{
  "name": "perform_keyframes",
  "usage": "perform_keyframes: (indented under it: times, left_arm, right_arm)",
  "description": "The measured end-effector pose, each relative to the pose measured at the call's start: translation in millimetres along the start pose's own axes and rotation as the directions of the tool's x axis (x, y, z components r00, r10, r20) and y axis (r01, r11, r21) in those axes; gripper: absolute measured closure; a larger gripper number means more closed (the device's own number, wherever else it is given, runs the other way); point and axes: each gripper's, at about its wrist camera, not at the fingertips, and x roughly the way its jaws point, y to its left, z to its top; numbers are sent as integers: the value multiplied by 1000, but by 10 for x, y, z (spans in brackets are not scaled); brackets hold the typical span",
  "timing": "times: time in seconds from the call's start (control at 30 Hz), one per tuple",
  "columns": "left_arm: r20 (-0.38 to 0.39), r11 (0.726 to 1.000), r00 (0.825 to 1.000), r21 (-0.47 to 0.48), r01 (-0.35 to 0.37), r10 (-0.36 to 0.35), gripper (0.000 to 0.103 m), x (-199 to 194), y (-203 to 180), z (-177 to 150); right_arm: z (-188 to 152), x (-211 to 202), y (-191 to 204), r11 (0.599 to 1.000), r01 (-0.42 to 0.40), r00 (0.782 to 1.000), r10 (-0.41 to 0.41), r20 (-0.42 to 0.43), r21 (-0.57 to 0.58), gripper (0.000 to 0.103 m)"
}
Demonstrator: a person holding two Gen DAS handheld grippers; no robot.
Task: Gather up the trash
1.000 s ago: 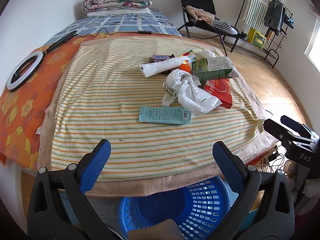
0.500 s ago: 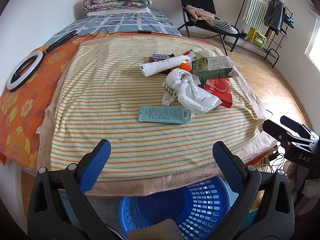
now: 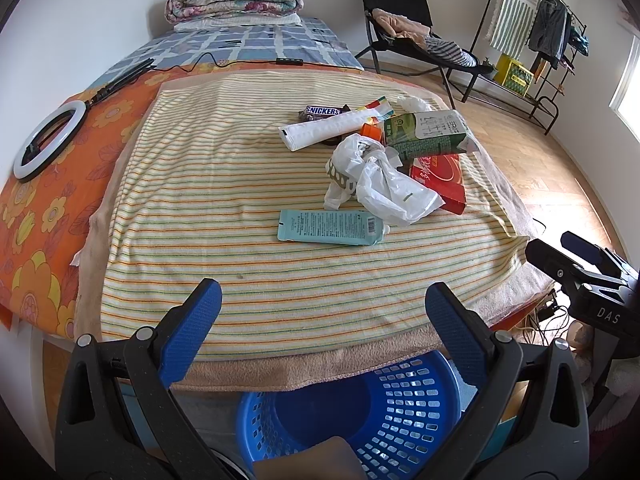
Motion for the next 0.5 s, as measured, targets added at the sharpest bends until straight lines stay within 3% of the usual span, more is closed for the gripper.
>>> perform_keyframes:
  times: [0.5]
  left_arm:
    - [-5, 1000, 1000, -14, -8, 8, 0, 31, 122, -83]
  right_arm:
    - [-3, 22, -28, 1000, 9, 1000, -9, -30, 7, 0]
